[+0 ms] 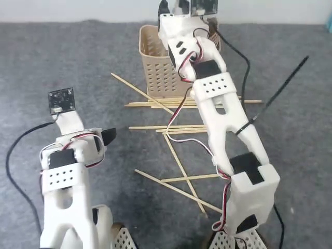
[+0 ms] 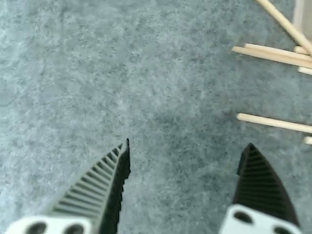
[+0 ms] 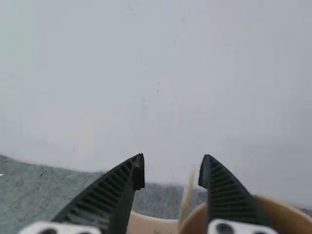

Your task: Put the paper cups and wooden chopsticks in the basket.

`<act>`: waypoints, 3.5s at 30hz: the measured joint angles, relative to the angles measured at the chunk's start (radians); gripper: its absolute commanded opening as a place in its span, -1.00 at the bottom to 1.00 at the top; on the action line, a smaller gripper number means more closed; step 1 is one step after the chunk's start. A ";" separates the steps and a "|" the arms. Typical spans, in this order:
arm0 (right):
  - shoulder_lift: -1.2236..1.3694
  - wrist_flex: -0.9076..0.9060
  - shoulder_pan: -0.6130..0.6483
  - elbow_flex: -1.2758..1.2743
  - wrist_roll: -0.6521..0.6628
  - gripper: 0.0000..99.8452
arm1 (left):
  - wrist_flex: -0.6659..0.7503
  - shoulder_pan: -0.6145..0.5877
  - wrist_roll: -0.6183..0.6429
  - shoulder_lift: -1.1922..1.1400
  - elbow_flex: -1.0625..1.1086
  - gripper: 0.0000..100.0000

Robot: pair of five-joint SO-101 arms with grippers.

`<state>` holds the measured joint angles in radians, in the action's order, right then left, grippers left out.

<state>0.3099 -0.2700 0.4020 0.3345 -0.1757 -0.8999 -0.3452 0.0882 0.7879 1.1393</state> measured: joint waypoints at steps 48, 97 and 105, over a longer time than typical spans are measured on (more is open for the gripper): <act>-1.536 -0.770 -1.071 -1.583 0.299 -0.80 | -0.350 1.114 -0.569 -0.374 -0.442 -0.44; -1.551 -0.384 -1.536 -1.665 0.295 -0.80 | -0.397 1.096 -0.534 -0.798 -0.781 -0.94; -1.551 -0.384 -1.536 -1.665 0.295 -0.80 | -0.298 1.054 -0.531 -0.597 -0.626 -0.55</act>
<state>-1.2413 -0.6536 -1.1339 -1.3303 0.1189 -1.1976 0.7089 -0.4427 0.1910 0.5132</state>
